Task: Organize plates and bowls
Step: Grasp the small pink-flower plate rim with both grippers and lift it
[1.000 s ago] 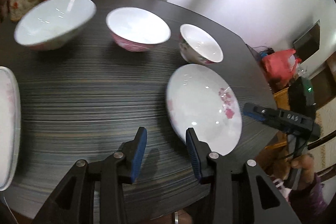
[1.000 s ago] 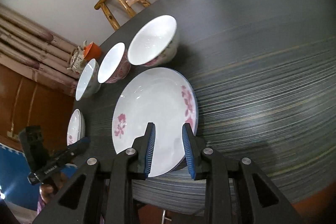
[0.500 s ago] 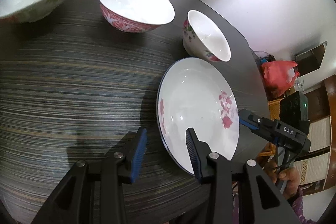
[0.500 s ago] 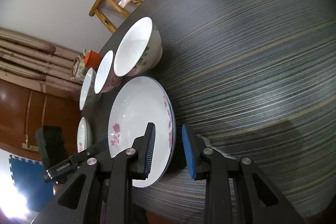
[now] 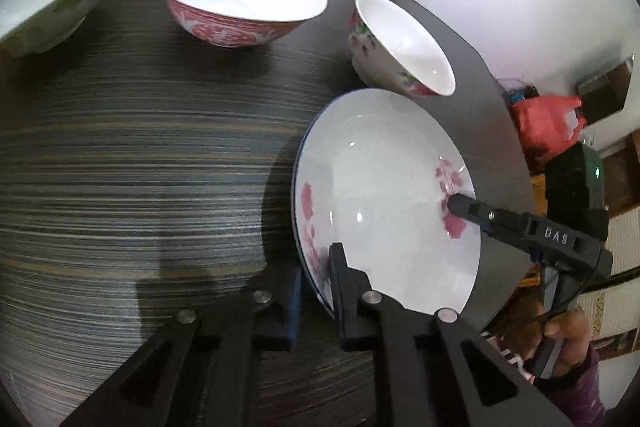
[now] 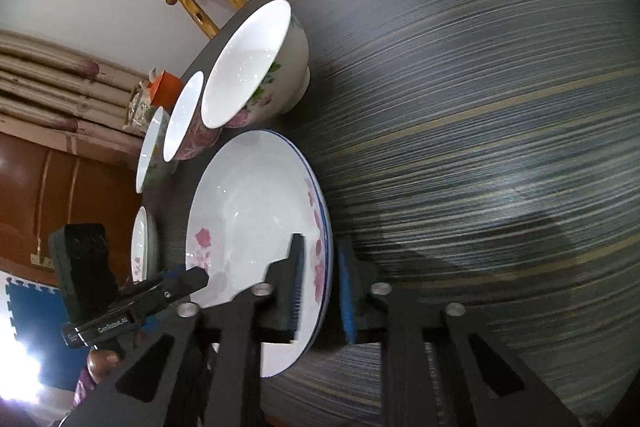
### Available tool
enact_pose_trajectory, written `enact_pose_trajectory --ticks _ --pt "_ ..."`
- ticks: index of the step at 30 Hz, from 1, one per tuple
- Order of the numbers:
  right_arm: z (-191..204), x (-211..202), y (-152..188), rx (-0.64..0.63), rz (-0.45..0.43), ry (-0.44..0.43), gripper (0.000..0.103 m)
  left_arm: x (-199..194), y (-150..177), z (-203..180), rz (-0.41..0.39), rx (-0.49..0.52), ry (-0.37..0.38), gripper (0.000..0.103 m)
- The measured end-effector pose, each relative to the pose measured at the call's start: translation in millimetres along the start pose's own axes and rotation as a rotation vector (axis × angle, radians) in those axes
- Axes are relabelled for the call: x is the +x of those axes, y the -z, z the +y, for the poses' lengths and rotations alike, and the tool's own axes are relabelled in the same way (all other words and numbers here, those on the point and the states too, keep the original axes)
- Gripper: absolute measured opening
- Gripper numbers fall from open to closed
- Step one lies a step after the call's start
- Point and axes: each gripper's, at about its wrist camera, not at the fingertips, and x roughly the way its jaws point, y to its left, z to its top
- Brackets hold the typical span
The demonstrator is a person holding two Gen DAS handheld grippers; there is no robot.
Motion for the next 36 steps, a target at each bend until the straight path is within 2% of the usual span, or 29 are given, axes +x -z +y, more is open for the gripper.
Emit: enact_pose_trajectory --ticks 13,20,30,36 --pt "-1 -2 16 -0.015 -0.001 -0.006 0.012 -13 18 -10 -0.034 0.024 -0.061 0.011" --pt "14 1 32 -0.023 0.013 -0.034 0.012 -40 33 7 -0.067 -0.017 -0.075 0.011" --pt "61 20 38 -0.085 0.062 -0.091 0.012 -96 54 42 -0.139 -0.079 -0.126 0.011" --pt "107 43 37 -0.146 0.104 -0.124 0.012 -129 59 70 -0.192 -0.144 -0.157 0.011"
